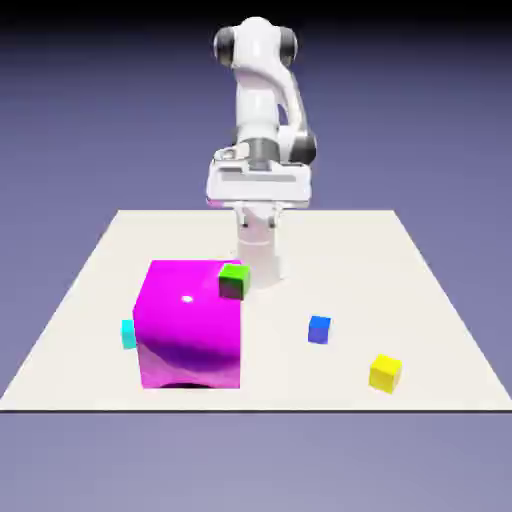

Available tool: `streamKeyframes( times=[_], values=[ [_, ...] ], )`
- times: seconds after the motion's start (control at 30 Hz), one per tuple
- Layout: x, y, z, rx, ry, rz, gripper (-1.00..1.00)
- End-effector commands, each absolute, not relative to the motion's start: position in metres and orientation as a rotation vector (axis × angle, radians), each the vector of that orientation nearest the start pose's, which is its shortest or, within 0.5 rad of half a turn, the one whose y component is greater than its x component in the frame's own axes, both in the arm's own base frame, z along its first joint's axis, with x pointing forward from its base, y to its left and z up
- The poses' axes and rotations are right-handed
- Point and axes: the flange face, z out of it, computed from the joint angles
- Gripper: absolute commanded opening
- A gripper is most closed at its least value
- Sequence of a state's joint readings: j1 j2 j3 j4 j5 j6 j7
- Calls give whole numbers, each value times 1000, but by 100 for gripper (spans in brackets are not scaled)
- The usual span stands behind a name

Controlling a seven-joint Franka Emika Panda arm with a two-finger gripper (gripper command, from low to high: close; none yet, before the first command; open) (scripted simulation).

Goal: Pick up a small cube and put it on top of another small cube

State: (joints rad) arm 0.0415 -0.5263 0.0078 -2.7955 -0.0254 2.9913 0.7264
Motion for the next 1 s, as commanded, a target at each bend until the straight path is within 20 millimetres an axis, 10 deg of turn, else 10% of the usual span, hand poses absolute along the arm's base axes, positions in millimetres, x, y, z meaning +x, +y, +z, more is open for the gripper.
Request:
streamKeyframes(
  times=[0.0, 0.23, 0.53, 0.63, 0.83, 0.87, 0.97],
  values=[
    [400, 35, 428, -2658, 808, -894, 0],
    [401, 128, 327, -3112, 261, -396, 0],
    [342, 217, 204, -3421, -644, 292, 0],
    [319, 232, 175, -3441, -913, 477, 0],
    [313, 208, 112, -3441, -913, 477, 0],
    [313, 208, 112, -3441, -913, 477, -100],
    [318, 219, 139, -3444, -911, 474, -100]
  ],
)
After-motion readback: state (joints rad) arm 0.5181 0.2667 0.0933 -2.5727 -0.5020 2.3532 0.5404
